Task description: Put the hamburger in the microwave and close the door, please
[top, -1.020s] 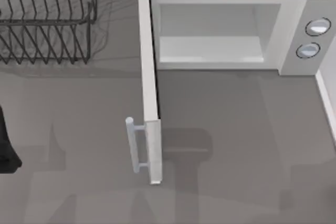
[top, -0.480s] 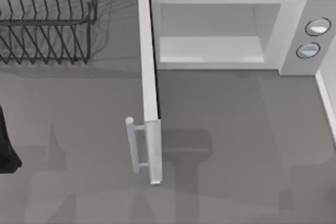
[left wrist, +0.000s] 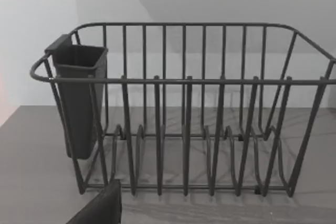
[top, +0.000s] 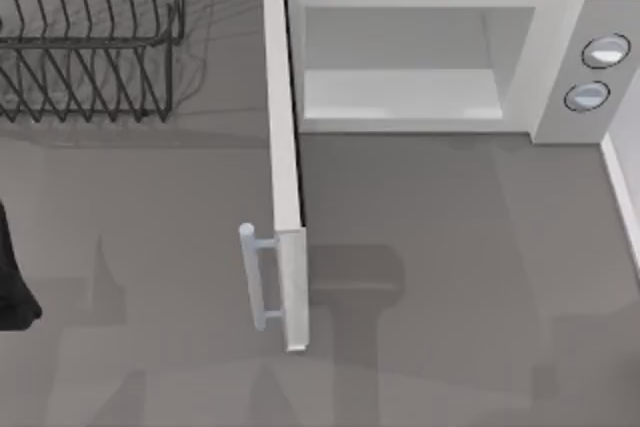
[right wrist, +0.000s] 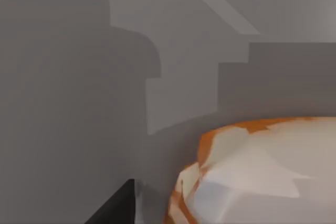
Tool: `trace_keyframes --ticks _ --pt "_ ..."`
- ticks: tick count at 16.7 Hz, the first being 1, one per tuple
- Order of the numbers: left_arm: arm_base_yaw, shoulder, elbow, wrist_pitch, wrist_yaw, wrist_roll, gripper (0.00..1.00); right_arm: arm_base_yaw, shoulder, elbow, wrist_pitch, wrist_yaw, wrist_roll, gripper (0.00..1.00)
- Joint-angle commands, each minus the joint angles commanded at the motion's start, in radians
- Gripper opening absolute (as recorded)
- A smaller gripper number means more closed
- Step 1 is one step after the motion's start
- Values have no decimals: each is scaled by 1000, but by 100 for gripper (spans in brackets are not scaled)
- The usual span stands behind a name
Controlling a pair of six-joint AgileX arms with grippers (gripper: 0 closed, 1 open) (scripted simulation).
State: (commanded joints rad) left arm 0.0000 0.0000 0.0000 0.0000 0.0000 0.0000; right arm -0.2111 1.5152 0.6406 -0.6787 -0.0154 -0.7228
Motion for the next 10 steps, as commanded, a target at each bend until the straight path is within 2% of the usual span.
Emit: trace_keyframes --ticks 4,10 --pt "0 0 0 0 0 0 100 -2 -25 56 -75 0 -5 0" --pt "0 0 0 0 0 0 100 -4 -134 237 -397 0 -10 0"
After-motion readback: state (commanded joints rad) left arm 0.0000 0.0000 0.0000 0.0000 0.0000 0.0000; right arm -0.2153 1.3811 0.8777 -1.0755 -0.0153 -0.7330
